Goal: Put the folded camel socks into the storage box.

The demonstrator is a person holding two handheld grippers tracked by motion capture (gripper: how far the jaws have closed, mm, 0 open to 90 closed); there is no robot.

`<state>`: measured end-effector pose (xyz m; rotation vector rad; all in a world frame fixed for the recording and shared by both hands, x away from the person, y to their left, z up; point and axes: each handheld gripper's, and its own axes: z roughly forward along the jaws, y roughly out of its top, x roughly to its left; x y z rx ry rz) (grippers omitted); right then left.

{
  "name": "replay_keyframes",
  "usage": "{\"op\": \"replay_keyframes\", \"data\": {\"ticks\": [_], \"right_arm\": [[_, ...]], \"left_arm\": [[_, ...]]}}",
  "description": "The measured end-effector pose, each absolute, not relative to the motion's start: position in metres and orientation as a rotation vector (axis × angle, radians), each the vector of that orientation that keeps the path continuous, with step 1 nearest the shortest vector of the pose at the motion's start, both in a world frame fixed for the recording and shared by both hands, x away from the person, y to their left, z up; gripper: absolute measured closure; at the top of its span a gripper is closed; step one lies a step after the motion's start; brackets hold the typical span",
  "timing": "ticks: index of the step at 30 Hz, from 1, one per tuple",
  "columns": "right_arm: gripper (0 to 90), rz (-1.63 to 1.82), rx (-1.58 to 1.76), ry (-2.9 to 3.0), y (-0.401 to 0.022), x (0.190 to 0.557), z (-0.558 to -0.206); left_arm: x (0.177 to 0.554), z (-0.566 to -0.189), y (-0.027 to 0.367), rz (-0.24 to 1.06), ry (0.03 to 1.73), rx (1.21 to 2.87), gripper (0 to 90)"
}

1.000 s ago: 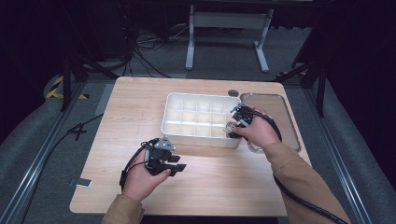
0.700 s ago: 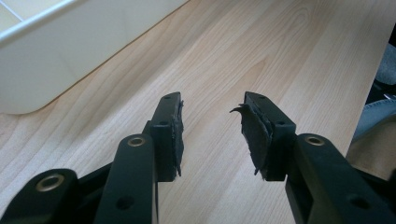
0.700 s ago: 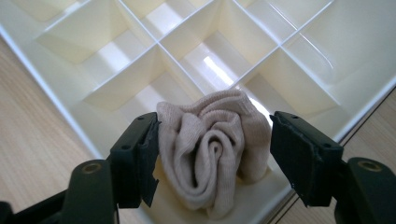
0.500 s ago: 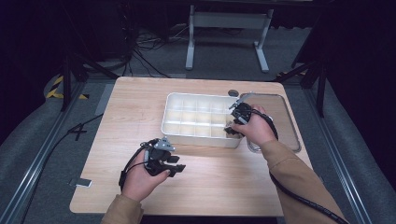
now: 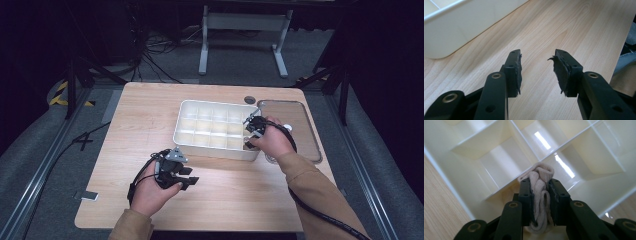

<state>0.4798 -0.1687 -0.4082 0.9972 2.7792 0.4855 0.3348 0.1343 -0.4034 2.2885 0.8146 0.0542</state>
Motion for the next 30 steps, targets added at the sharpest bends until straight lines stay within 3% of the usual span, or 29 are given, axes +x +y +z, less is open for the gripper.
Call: {"op": "replay_keyframes", "data": {"ticks": [9,13,17,22,30], "right_arm": [[72.5,0.464,1.025,2.784,-0.166,0.481,-0.416],[65.4,0.557,1.046,2.774,-0.174,0.477,-0.414],[52.1,0.653,1.049,2.716,-0.18,0.47,-0.406],[45.3,0.76,1.032,2.646,-0.188,0.461,-0.394],[42.2,0.948,0.99,2.582,-0.203,0.442,-0.379]], "left_arm": [[0.334,-0.402,0.134,0.056,0.82,2.279,58.0],[0.334,-0.402,0.134,0.058,0.825,2.275,57.9],[0.334,-0.402,0.134,0.06,0.823,2.282,57.4],[0.333,-0.401,0.137,0.07,0.827,2.282,56.6],[0.333,-0.401,0.14,0.076,0.835,2.26,55.8]]}}
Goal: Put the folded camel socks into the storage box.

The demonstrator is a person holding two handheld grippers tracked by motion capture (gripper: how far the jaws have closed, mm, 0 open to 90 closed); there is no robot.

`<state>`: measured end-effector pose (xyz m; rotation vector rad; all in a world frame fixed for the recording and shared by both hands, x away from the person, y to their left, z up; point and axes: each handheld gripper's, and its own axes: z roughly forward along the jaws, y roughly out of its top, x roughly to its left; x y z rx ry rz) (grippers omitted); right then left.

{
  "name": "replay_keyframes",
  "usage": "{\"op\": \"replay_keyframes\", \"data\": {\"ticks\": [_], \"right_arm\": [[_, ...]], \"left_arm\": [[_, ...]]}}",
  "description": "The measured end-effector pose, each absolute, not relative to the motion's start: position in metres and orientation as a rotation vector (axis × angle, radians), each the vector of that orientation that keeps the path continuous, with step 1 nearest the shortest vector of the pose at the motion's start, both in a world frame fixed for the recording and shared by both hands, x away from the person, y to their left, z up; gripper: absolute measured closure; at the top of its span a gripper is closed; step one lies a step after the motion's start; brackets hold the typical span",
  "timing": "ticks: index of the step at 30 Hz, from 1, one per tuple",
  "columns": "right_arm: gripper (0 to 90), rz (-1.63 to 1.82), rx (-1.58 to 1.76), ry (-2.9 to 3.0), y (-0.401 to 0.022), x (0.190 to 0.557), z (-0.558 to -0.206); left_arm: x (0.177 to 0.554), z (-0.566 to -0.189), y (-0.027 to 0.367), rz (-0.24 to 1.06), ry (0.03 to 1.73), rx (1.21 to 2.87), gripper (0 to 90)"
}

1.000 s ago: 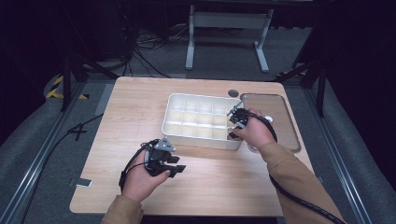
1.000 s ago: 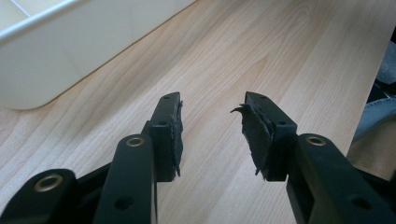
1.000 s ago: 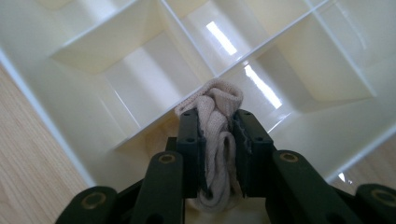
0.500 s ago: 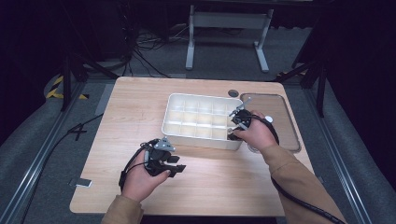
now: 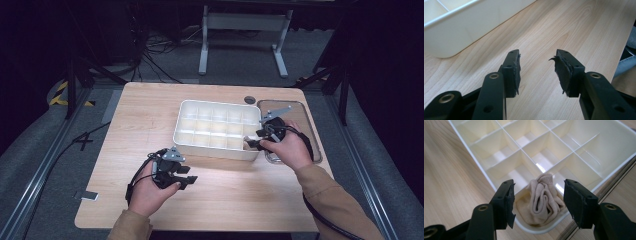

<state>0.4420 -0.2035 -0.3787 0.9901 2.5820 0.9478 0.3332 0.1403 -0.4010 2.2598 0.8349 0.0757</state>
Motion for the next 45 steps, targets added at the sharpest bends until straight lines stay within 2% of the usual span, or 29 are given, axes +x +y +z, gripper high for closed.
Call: {"op": "replay_keyframes", "data": {"ticks": [12,23,31,45], "right_arm": [[38.7,1.177,0.897,2.524,-0.239,0.4,-0.366],[35.8,1.276,0.796,2.531,-0.255,0.37,-0.366],[34.5,1.307,0.72,2.531,-0.259,0.342,-0.378],[35.4,1.304,0.692,2.65,-0.249,0.336,-0.416]], "left_arm": [[0.327,-0.396,0.148,0.071,0.819,2.218,54.2],[0.327,-0.393,0.16,0.075,0.812,2.17,52.5],[0.322,-0.4,0.159,0.077,0.807,2.202,46.6],[0.323,-0.407,0.161,0.043,0.805,2.243,44.6]]}}
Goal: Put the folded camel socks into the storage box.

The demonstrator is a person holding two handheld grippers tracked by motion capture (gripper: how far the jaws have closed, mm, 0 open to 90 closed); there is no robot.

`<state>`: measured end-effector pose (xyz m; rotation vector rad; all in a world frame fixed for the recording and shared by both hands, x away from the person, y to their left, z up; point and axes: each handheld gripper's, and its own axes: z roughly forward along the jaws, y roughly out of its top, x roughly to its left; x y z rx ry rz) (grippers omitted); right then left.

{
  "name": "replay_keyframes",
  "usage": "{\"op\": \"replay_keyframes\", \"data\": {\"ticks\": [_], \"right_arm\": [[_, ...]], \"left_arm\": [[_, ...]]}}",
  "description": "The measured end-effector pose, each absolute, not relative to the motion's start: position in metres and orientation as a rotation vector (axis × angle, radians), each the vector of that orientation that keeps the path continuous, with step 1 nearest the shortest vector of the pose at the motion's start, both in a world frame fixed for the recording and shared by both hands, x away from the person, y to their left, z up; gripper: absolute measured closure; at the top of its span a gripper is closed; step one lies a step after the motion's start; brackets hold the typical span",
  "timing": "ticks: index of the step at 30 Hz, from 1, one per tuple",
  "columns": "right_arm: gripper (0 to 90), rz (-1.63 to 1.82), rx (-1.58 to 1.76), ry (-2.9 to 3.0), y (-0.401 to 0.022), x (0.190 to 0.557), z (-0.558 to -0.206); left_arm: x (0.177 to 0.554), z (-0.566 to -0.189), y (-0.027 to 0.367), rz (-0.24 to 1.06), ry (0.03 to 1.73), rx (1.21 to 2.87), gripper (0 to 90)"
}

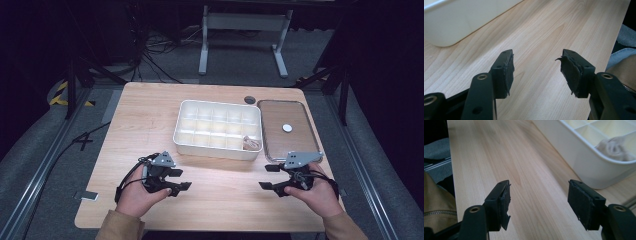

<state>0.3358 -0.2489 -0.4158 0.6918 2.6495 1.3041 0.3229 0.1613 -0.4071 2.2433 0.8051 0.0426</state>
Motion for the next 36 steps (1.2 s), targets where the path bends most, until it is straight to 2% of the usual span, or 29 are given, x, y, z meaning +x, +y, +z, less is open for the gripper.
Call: {"op": "replay_keyframes", "data": {"ticks": [8,12,17,26,31,36], "right_arm": [[36.1,1.293,0.685,2.66,-0.234,0.336,-0.443],[37.2,1.3,0.694,2.62,-0.226,0.336,-0.469],[36.8,1.264,0.68,2.614,-0.22,0.335,-0.48],[35.5,1.24,0.653,2.606,-0.216,0.333,-0.484],[35.3,1.211,0.668,2.6,-0.214,0.334,-0.485],[35.0,1.2,0.681,2.6,-0.212,0.337,-0.484]], "left_arm": [[0.326,-0.414,0.162,0.034,0.82,2.258,44.5],[0.327,-0.419,0.156,0.036,0.817,2.305,44.1],[0.328,-0.423,0.155,0.023,0.808,2.317,43.8],[0.33,-0.43,0.158,0.036,0.837,2.326,43.5],[0.331,-0.435,0.164,0.102,0.871,2.33,43.7],[0.329,-0.442,0.173,0.106,0.907,2.321,43.4]]}}
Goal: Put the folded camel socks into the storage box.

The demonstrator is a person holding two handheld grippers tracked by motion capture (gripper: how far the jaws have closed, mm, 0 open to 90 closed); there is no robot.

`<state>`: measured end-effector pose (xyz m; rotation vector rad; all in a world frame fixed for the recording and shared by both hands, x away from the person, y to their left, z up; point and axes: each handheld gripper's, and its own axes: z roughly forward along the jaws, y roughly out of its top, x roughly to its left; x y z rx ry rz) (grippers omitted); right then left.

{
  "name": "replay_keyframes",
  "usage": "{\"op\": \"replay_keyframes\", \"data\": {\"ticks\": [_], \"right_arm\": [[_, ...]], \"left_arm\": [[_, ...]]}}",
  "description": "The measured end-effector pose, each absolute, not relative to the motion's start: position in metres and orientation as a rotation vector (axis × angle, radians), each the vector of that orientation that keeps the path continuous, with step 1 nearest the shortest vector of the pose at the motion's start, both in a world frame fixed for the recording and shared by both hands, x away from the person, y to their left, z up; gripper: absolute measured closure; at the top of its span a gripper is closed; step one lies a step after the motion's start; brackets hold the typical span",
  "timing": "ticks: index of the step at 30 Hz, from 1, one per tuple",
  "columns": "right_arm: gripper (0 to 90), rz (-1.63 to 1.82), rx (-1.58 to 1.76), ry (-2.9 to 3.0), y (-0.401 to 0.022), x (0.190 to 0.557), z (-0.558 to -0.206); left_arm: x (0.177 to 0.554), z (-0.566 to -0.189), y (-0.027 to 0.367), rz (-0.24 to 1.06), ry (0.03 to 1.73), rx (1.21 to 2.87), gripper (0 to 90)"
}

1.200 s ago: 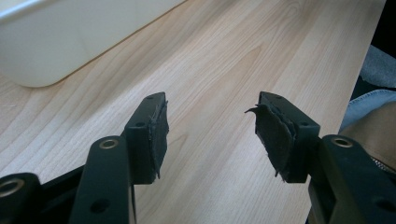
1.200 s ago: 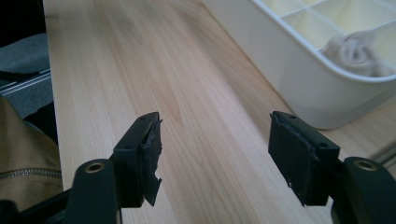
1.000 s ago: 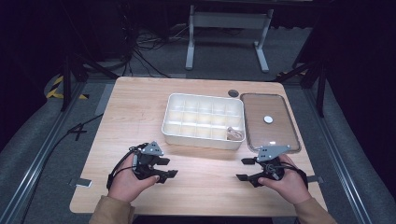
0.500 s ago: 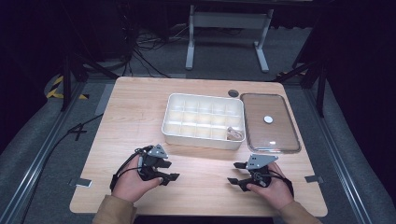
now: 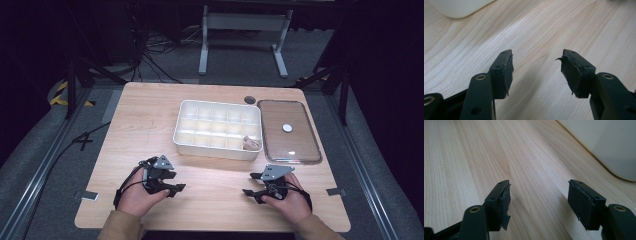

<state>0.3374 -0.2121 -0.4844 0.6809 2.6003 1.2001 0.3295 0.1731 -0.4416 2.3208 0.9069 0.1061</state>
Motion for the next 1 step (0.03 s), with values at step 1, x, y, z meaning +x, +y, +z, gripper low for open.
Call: {"op": "replay_keyframes", "data": {"ticks": [1], "right_arm": [[34.9,1.203,0.68,2.596,-0.211,0.3381,-0.4834]], "left_arm": [[0.3291,-0.4421,0.174,0.104,0.914,2.321,42.9]]}}
